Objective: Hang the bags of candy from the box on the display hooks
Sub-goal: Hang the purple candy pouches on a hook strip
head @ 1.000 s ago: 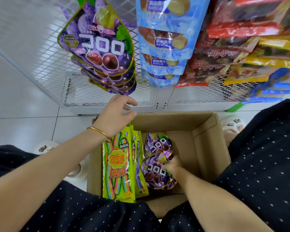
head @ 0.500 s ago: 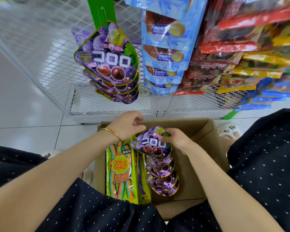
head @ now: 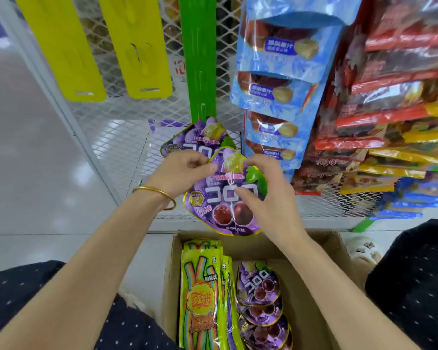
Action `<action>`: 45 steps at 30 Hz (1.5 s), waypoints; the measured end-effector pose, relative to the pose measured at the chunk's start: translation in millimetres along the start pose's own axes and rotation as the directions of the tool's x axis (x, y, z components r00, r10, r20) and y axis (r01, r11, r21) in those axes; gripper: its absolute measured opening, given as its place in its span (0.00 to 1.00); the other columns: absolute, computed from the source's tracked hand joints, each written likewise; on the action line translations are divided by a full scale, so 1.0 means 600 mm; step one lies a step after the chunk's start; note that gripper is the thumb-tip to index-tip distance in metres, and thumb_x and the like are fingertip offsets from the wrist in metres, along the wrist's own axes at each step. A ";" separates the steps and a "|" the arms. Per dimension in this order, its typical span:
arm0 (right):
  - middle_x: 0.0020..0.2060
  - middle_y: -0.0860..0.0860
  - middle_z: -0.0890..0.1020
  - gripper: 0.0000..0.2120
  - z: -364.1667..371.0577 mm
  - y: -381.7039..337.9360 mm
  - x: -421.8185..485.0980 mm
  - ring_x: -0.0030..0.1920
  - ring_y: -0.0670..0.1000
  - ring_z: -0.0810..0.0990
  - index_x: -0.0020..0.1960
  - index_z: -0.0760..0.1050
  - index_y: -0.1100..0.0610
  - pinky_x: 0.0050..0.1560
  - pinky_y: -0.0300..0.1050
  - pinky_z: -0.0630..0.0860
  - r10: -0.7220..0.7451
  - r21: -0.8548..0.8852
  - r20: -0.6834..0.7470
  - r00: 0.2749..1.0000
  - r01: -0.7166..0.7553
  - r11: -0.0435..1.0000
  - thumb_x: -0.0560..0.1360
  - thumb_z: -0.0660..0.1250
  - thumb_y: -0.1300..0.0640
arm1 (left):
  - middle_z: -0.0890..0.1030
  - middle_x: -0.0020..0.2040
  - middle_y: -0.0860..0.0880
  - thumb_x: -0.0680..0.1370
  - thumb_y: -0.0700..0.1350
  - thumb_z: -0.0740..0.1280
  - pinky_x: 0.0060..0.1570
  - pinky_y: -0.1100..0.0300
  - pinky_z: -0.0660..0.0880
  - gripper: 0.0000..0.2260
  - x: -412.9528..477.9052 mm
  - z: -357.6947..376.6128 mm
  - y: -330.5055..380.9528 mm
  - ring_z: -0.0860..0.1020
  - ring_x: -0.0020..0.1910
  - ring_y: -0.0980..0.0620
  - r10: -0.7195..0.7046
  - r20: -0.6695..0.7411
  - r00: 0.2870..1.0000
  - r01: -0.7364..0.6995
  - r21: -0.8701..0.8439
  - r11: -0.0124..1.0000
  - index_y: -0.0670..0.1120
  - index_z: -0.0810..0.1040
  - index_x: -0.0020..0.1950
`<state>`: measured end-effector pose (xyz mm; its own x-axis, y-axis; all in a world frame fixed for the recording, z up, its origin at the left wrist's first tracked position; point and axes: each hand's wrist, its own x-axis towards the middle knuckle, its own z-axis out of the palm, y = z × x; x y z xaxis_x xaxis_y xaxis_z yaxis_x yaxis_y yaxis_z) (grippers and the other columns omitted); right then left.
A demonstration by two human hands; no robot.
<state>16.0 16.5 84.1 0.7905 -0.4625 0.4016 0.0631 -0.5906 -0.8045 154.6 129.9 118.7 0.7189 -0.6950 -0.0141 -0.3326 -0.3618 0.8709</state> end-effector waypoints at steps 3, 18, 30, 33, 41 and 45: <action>0.51 0.48 0.77 0.18 0.006 -0.028 0.023 0.47 0.47 0.75 0.61 0.74 0.49 0.50 0.45 0.73 -0.105 -0.178 -0.027 0.994 0.099 0.979 0.74 0.67 0.63 | 0.77 0.40 0.51 0.75 0.42 0.68 0.35 0.72 0.72 0.06 0.017 -0.030 0.022 0.75 0.33 0.66 0.125 -0.340 0.932 -0.127 0.018 0.992 0.43 0.76 0.50; 0.49 0.54 0.74 0.39 0.024 -0.108 0.101 0.31 0.60 0.74 0.72 0.65 0.51 0.27 0.43 0.61 -0.233 -0.609 -0.081 0.969 0.136 0.781 0.63 0.65 0.71 | 0.77 0.37 0.53 0.77 0.51 0.65 0.40 0.61 0.69 0.08 0.070 -0.041 0.087 0.76 0.38 0.55 -0.047 -0.375 0.926 -0.135 -0.445 0.885 0.52 0.76 0.38; 0.60 0.52 0.68 0.36 0.007 -0.139 0.122 0.46 0.61 0.76 0.75 0.53 0.46 0.38 0.48 0.63 -0.127 -0.641 -0.025 0.992 0.081 0.763 0.72 0.58 0.68 | 0.83 0.52 0.46 0.70 0.58 0.69 0.57 0.52 0.75 0.14 0.061 -0.056 0.110 0.81 0.50 0.50 -0.127 -0.284 0.950 -0.043 -0.522 0.852 0.48 0.80 0.47; 0.61 0.52 0.67 0.35 0.004 -0.142 0.126 0.49 0.61 0.76 0.75 0.53 0.46 0.41 0.50 0.67 -0.109 -0.642 -0.002 0.994 0.082 0.762 0.72 0.57 0.66 | 0.82 0.54 0.46 0.68 0.59 0.69 0.58 0.50 0.75 0.24 0.058 -0.055 0.112 0.81 0.52 0.49 -0.133 -0.268 0.954 -0.035 -0.540 0.841 0.45 0.79 0.57; 0.60 0.52 0.69 0.29 0.011 -0.128 0.119 0.49 0.62 0.76 0.73 0.58 0.48 0.39 0.50 0.66 -0.074 -0.598 0.023 0.997 0.073 0.798 0.75 0.57 0.65 | 0.78 0.54 0.37 0.75 0.53 0.67 0.46 0.56 0.75 0.22 0.058 -0.049 0.110 0.81 0.47 0.46 -0.143 -0.346 0.927 -0.072 -0.540 0.838 0.35 0.75 0.59; 0.58 0.53 0.69 0.30 0.014 -0.129 0.115 0.46 0.63 0.77 0.73 0.59 0.47 0.38 0.51 0.67 -0.105 -0.550 0.011 0.994 0.094 0.830 0.74 0.57 0.65 | 0.78 0.32 0.51 0.74 0.53 0.68 0.44 0.57 0.72 0.12 0.059 -0.053 0.103 0.77 0.35 0.52 -0.142 -0.347 0.927 -0.078 -0.548 0.833 0.45 0.80 0.46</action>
<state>70.5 35.9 170.4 0.7858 -0.3907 0.4794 -0.2087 -0.8972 -0.3892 179.2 102.7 187.8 0.9255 -0.3773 0.0338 0.0019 0.0938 0.9956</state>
